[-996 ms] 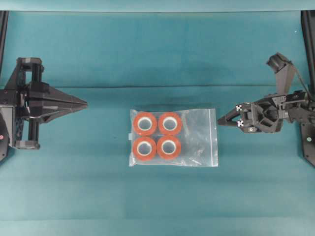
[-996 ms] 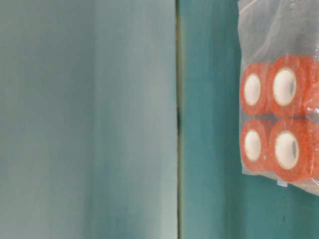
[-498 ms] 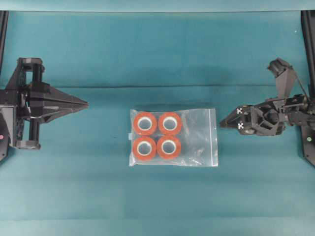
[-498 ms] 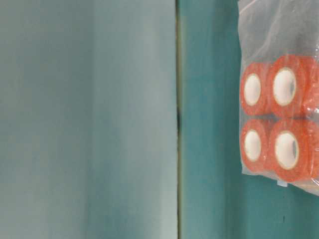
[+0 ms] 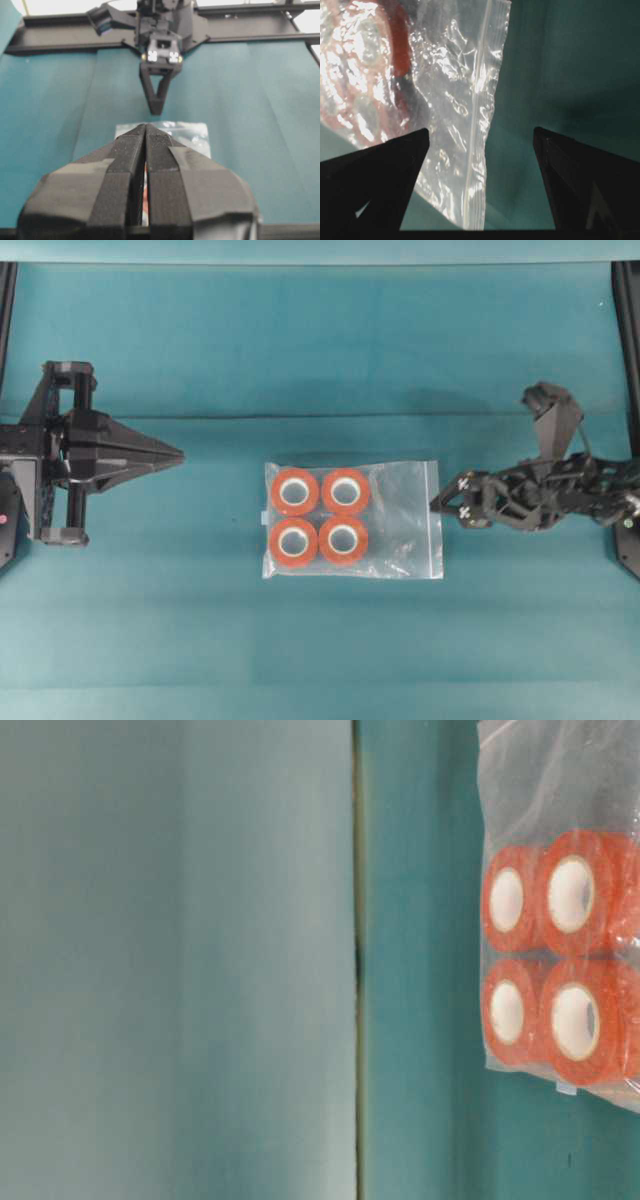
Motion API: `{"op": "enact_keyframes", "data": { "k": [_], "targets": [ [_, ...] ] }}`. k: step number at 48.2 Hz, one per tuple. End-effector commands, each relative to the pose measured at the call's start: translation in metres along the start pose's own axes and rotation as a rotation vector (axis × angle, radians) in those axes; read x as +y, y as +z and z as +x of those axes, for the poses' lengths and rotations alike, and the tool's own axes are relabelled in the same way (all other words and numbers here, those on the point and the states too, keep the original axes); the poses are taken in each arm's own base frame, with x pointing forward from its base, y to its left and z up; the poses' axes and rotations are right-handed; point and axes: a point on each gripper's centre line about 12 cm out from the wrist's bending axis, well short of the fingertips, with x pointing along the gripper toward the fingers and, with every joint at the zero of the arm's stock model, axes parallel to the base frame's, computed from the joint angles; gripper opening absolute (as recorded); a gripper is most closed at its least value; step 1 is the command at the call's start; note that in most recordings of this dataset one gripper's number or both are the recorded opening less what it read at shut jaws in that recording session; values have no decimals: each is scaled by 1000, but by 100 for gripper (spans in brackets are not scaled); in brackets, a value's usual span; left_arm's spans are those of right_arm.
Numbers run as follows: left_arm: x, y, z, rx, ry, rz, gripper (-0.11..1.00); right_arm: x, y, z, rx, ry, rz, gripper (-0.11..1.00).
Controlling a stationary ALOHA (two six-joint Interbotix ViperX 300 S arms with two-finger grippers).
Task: Hand over the clear zip bag and make it stand upright.
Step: 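Close the right gripper on the bag's zipper edge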
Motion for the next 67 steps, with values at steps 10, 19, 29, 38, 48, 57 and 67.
{"op": "enact_keyframes", "data": {
  "k": [10, 19, 29, 38, 48, 57, 67],
  "targets": [
    [1, 13, 2, -35, 1, -1, -1, 11, -9, 21, 3, -9, 4, 92],
    [0, 12, 1, -36, -2, -1, -1, 21, -12, 33, 5, -4, -1, 92],
    [0, 12, 1, -34, -2, -1, -1, 29, -16, 40, 9, 5, -5, 92],
    [0, 10, 1, -20, -3, 0, -1, 32, -12, 41, -33, 44, 31, 92],
    [-1, 9, 1, -7, -5, -1, -1, 30, -14, 39, -40, 57, 41, 92],
    [-1, 8, 0, -7, -6, 0, -1, 24, -18, 42, -9, 8, 48, 77],
    [-1, 8, 0, -7, -7, 0, -1, 18, -19, 43, 11, -35, 59, 22]
  ]
}}
